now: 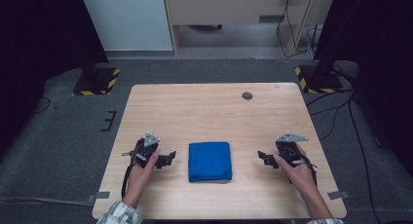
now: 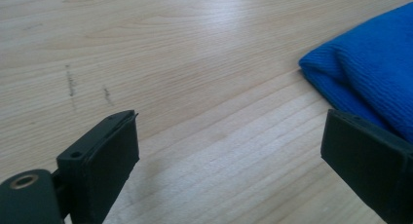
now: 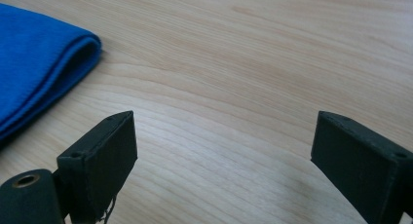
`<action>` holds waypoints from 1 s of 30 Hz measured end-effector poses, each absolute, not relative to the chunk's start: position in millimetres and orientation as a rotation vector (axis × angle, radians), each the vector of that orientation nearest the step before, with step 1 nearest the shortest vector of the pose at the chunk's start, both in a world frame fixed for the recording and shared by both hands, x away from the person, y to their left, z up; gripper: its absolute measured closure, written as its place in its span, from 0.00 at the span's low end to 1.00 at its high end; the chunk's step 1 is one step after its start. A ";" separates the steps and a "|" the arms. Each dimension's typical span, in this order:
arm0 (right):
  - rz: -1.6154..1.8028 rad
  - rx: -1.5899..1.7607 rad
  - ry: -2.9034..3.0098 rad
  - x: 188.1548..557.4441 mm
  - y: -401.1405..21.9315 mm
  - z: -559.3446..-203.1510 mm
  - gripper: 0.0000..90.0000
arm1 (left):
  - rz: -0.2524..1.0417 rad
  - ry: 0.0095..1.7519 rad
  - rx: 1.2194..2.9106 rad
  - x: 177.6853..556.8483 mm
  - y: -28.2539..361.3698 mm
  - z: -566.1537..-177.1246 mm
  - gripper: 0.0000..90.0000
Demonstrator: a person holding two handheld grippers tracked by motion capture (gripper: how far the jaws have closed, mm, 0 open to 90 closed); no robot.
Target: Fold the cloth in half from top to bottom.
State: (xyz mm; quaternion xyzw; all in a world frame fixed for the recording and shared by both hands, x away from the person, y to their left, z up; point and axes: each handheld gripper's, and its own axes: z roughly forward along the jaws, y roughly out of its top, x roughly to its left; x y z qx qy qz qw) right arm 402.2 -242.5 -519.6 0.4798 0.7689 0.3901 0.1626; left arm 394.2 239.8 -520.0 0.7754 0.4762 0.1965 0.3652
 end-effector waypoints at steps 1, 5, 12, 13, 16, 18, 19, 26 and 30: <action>1.102 1.382 2.192 403.9 -244.6 -521.0 0.11 | 0.507 1.232 1.991 395.4 241.7 -521.2 0.07; 1.105 1.437 2.146 411.5 -251.5 -525.2 0.11 | 0.510 1.268 1.979 400.7 250.1 -524.8 0.07; 1.086 1.532 2.040 430.7 -264.5 -527.2 0.11 | 0.529 1.295 1.999 405.6 258.0 -529.8 0.07; 1.074 1.543 2.029 432.8 -266.1 -527.9 0.11 | 0.534 1.295 2.008 406.1 257.9 -530.7 0.07; 1.044 1.577 2.022 436.4 -269.7 -531.8 0.11 | 0.528 1.289 2.027 406.9 257.0 -532.6 0.07; 1.017 1.612 2.021 437.6 -269.8 -534.1 0.12 | 0.527 1.287 2.032 407.4 255.8 -533.9 0.07; 1.010 1.602 2.023 437.8 -269.8 -534.6 0.11 | 0.526 1.286 2.036 407.7 255.5 -534.5 0.07; 1.001 1.589 2.011 438.6 -267.4 -536.3 0.10 | 0.532 1.271 2.062 408.1 253.5 -536.8 0.05; 0.970 1.547 2.020 438.2 -262.6 -538.4 0.08 | 0.530 1.267 2.067 408.2 252.9 -537.0 0.04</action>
